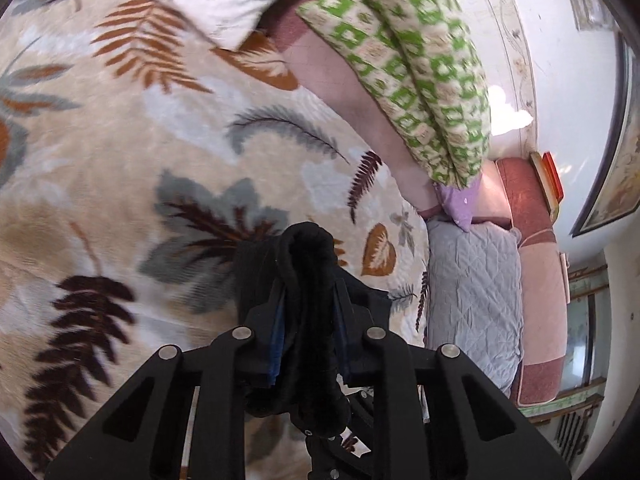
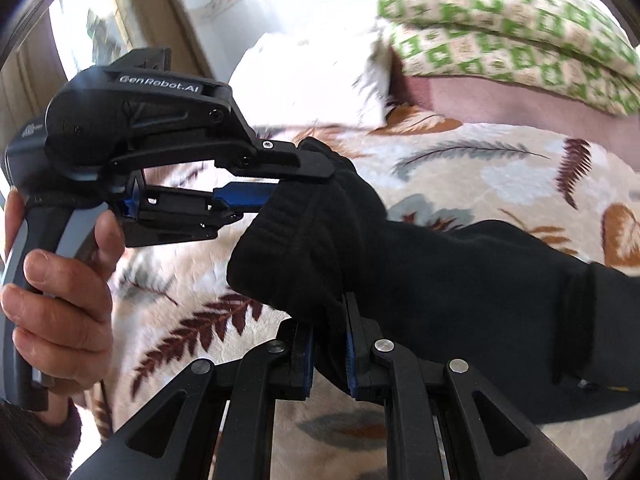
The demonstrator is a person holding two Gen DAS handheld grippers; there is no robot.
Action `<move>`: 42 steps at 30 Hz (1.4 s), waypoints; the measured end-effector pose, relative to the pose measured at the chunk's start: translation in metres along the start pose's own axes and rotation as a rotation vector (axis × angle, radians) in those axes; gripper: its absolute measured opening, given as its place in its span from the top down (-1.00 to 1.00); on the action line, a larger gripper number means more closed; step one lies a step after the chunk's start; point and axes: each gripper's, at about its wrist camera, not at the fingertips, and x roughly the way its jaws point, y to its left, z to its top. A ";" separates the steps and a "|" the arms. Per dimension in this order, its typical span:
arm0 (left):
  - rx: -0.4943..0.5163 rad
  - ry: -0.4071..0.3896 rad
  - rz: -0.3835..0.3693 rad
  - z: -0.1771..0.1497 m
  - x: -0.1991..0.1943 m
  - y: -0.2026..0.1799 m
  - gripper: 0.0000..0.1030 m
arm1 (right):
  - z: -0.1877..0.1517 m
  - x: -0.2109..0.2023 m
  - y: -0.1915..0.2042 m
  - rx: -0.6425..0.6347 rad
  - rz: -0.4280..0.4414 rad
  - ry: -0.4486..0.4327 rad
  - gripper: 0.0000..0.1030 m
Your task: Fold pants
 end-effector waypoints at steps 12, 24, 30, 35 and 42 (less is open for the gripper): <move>0.163 0.141 0.079 -0.032 0.130 -0.139 0.64 | -0.018 -0.081 -0.146 0.391 0.134 -0.111 0.77; 0.350 0.295 0.303 -0.068 0.254 -0.195 0.62 | -0.085 -0.093 -0.281 0.847 0.321 -0.144 0.68; 0.366 0.335 0.337 -0.070 0.256 -0.202 0.49 | -0.116 -0.074 -0.314 1.059 0.471 -0.106 0.53; 0.372 0.319 0.317 -0.065 0.235 -0.215 0.49 | -0.118 -0.096 -0.317 1.040 0.492 -0.100 0.21; 0.415 0.194 0.307 -0.055 0.162 -0.209 0.32 | -0.106 -0.157 -0.335 0.940 0.399 -0.163 0.01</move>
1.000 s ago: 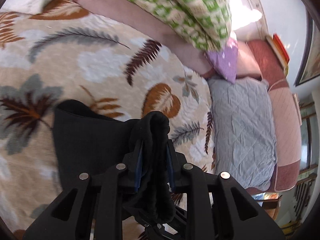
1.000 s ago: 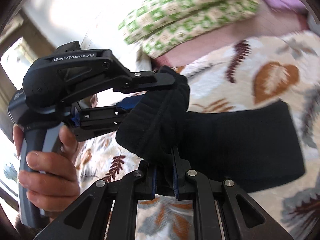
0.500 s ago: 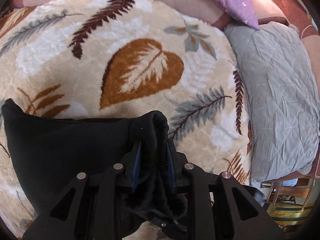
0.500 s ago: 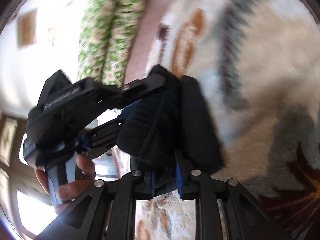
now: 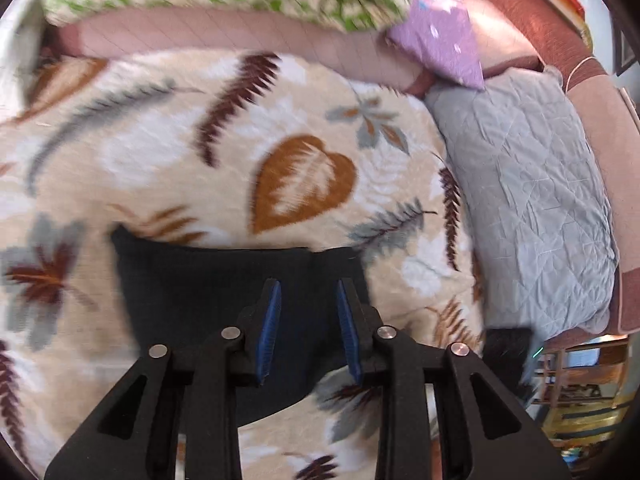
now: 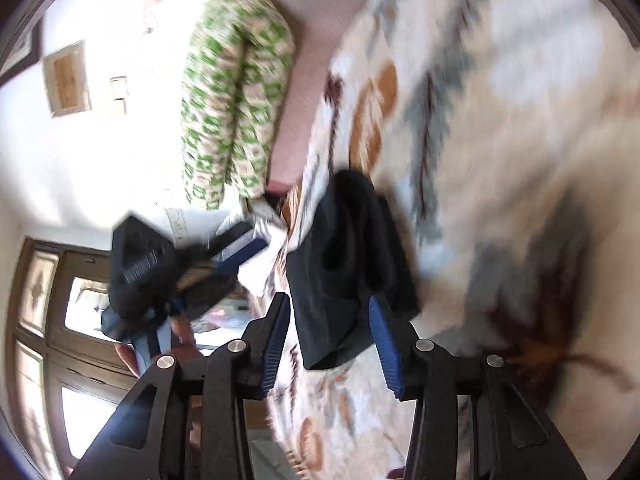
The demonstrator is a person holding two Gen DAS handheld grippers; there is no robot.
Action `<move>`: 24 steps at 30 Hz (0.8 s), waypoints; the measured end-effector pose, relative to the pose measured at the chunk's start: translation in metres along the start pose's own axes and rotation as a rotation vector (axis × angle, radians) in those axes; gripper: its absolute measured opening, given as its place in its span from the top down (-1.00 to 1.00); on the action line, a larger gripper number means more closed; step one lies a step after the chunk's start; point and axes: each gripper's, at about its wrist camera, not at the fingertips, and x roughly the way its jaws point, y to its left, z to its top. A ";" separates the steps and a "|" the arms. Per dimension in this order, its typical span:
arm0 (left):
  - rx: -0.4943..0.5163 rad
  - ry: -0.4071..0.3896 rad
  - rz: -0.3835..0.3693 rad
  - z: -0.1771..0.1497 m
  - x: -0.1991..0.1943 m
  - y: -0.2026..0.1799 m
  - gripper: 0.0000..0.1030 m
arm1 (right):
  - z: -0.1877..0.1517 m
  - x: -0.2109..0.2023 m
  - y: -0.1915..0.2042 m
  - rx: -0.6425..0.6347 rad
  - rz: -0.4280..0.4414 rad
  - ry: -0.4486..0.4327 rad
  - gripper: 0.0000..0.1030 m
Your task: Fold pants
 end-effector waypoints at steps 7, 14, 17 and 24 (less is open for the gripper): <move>-0.091 -0.030 -0.014 -0.045 -0.017 0.064 0.10 | 0.040 0.024 0.037 -0.178 -0.211 0.029 -0.30; -0.063 -0.008 -0.017 -0.019 0.003 0.055 0.10 | 0.029 0.057 0.032 -0.193 -0.269 0.140 -0.30; -0.020 0.025 -0.021 -0.006 0.012 0.042 0.10 | 0.021 0.057 0.028 -0.206 -0.301 0.146 -0.30; -0.028 0.005 0.031 -0.018 0.006 0.072 0.10 | 0.023 0.073 0.021 -0.249 -0.311 0.236 0.17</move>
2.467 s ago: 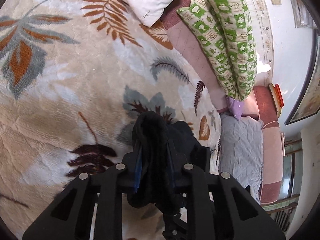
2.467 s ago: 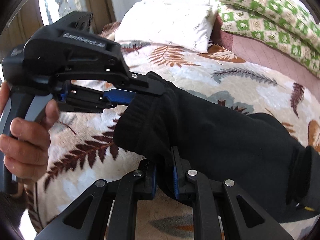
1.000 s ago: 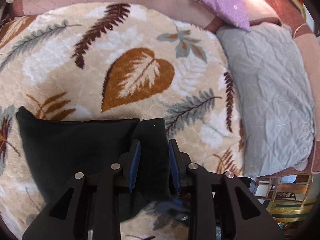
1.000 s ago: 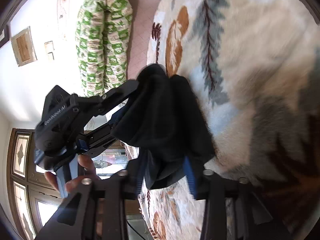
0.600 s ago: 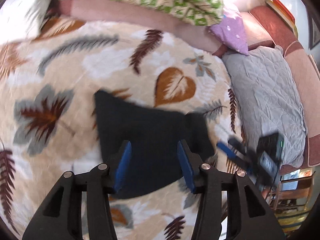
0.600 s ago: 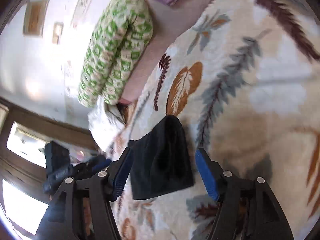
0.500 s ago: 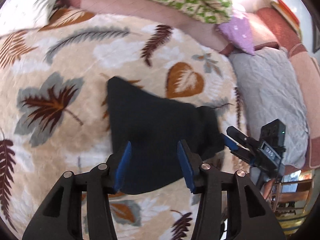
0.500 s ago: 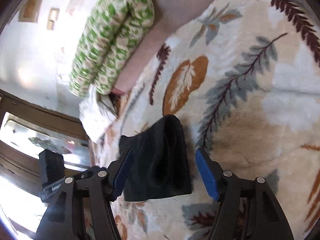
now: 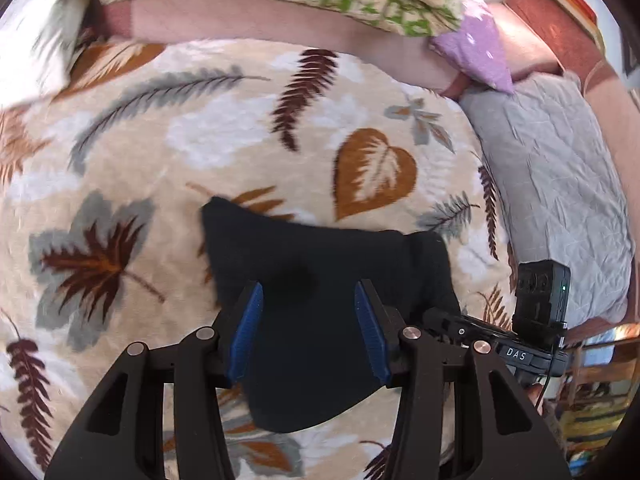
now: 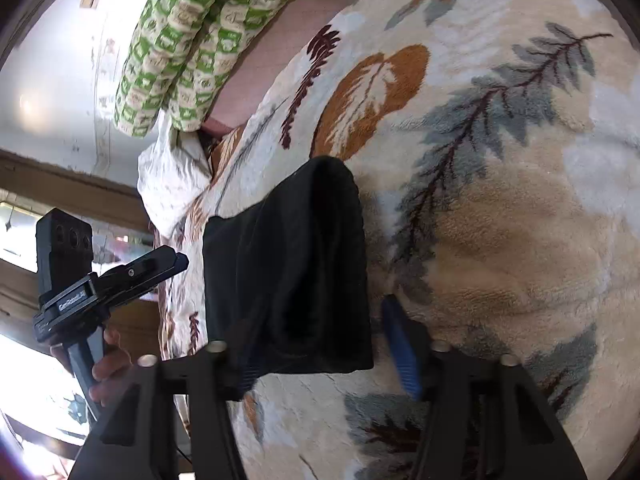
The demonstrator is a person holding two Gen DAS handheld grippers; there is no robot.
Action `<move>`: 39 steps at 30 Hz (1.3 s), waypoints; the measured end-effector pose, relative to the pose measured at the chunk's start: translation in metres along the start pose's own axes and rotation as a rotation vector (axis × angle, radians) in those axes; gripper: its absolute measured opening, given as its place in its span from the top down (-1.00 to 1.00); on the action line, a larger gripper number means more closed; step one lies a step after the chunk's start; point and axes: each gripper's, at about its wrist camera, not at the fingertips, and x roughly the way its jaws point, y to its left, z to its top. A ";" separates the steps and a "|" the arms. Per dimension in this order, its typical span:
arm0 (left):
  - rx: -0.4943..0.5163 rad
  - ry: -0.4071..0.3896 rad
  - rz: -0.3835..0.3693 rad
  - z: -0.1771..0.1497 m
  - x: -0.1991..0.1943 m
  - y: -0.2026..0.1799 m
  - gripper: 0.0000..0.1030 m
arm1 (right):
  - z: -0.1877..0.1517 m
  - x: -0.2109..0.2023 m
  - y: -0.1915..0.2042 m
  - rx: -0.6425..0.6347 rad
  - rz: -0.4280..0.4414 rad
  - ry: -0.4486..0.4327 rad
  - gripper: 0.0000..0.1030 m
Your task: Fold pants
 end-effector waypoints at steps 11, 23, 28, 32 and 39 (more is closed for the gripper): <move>-0.069 0.073 -0.025 -0.025 0.023 0.027 0.10 | -0.010 -0.002 -0.003 -0.093 -0.070 0.022 0.39; 0.048 0.030 -0.008 -0.040 0.011 0.029 0.09 | 0.016 -0.008 0.005 -0.061 -0.066 -0.013 -0.15; 0.037 0.045 -0.029 -0.038 0.025 0.033 -0.17 | 0.021 0.003 0.002 -0.046 -0.040 0.003 -0.30; 0.056 0.072 -0.024 -0.041 0.046 0.031 -0.17 | 0.020 0.014 0.000 -0.048 -0.041 0.046 -0.30; -0.098 0.049 -0.171 -0.034 0.062 0.044 -0.16 | 0.019 0.031 0.001 -0.082 0.030 0.090 -0.34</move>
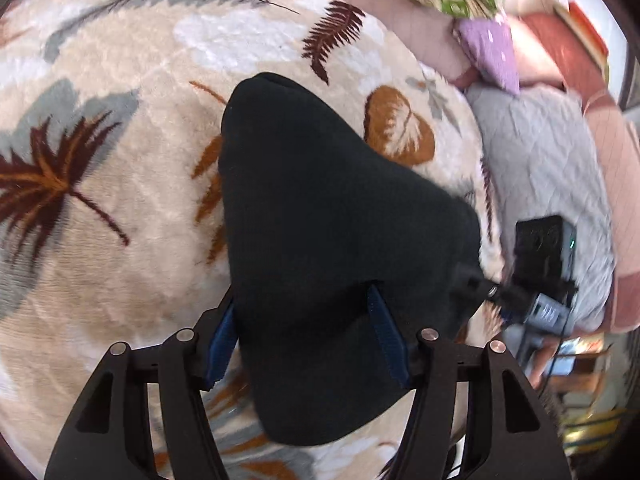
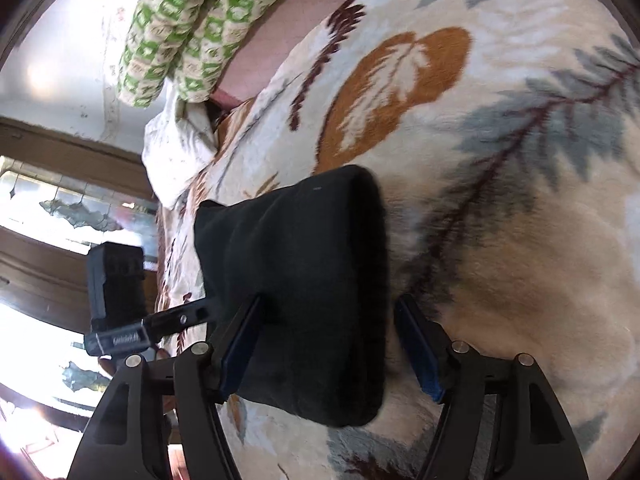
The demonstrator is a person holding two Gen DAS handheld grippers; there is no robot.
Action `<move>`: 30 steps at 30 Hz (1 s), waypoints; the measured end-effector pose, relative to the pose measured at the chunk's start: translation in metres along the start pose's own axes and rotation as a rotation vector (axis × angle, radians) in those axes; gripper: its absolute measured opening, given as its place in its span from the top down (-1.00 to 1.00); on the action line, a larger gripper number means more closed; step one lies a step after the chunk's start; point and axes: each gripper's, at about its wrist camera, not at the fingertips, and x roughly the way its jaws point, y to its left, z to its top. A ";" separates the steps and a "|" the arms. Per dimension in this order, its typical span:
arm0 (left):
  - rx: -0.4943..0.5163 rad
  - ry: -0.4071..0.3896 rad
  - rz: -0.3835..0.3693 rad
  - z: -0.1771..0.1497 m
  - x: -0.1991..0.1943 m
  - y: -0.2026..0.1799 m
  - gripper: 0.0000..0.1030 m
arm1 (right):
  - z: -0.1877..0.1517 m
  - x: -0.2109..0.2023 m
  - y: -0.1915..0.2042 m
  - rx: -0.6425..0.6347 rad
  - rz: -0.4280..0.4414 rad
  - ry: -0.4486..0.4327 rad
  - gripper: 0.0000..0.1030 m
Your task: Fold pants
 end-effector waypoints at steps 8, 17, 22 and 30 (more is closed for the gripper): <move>-0.016 -0.058 -0.002 -0.006 -0.019 -0.001 0.68 | -0.004 0.000 0.016 -0.062 -0.067 -0.021 0.48; 0.046 -0.135 0.106 -0.021 -0.084 0.001 0.69 | -0.029 -0.008 0.082 -0.145 -0.083 -0.041 0.53; 0.068 -0.179 0.220 -0.031 -0.120 0.025 0.69 | -0.039 0.018 0.131 -0.201 -0.066 -0.024 0.53; 0.014 -0.118 0.238 -0.046 -0.107 0.084 0.67 | -0.052 0.080 0.145 -0.172 -0.089 0.059 0.53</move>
